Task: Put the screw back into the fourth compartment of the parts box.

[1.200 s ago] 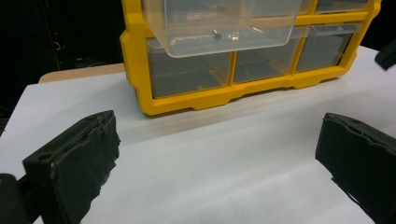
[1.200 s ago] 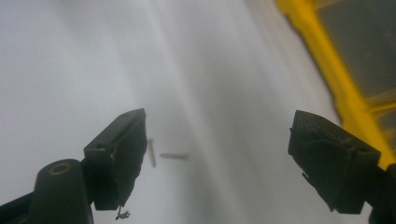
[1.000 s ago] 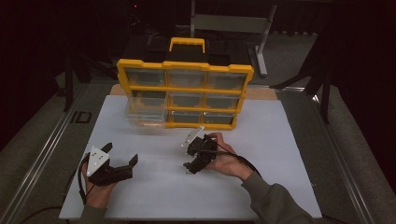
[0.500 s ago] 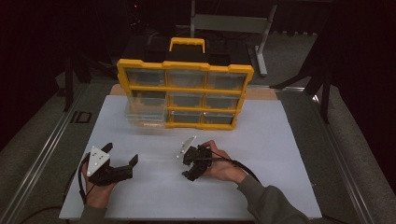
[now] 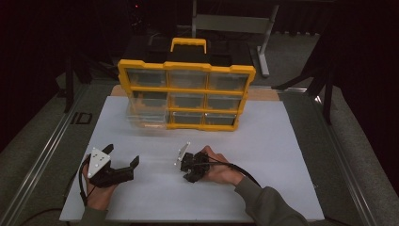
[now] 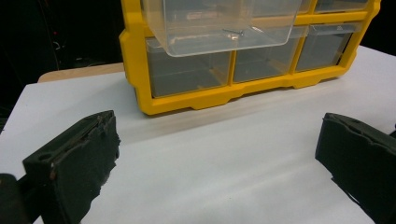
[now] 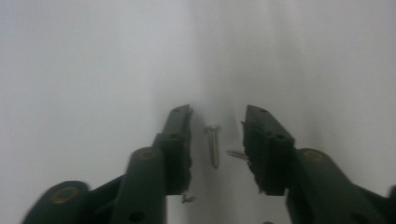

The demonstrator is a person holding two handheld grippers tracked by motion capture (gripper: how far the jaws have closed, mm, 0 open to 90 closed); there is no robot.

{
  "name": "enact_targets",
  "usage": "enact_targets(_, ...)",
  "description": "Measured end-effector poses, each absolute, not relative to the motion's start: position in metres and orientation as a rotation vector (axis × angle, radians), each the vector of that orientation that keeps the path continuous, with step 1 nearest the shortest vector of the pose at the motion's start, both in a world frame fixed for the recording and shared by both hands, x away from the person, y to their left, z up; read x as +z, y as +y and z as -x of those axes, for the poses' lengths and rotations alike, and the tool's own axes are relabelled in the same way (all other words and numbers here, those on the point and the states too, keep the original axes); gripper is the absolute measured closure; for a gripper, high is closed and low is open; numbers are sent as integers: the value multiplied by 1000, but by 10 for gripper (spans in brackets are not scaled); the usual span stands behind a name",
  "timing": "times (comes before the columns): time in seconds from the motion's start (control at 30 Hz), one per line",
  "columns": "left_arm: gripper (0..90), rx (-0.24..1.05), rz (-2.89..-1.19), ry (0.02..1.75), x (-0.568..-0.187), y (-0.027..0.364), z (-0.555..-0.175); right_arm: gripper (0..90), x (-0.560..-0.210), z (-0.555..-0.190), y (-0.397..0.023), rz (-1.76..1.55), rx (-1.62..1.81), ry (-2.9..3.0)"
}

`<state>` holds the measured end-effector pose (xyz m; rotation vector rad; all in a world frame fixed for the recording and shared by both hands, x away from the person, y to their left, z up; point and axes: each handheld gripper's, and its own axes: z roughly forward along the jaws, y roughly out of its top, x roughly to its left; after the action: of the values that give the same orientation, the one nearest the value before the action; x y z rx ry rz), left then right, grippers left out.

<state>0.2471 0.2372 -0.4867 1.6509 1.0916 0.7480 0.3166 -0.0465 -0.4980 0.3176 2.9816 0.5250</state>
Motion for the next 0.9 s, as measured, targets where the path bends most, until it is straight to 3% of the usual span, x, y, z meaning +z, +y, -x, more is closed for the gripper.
enact_targets(0.47, 3, 747, -1656, 1093, -487, 236, -247, 828, -501, -315, -40, -278, 513, 3018)
enact_targets(0.9, 3, 746, -1657, 1090, -487, 236, -247, 801, -501, -318, -48, -305, 517, 3055)
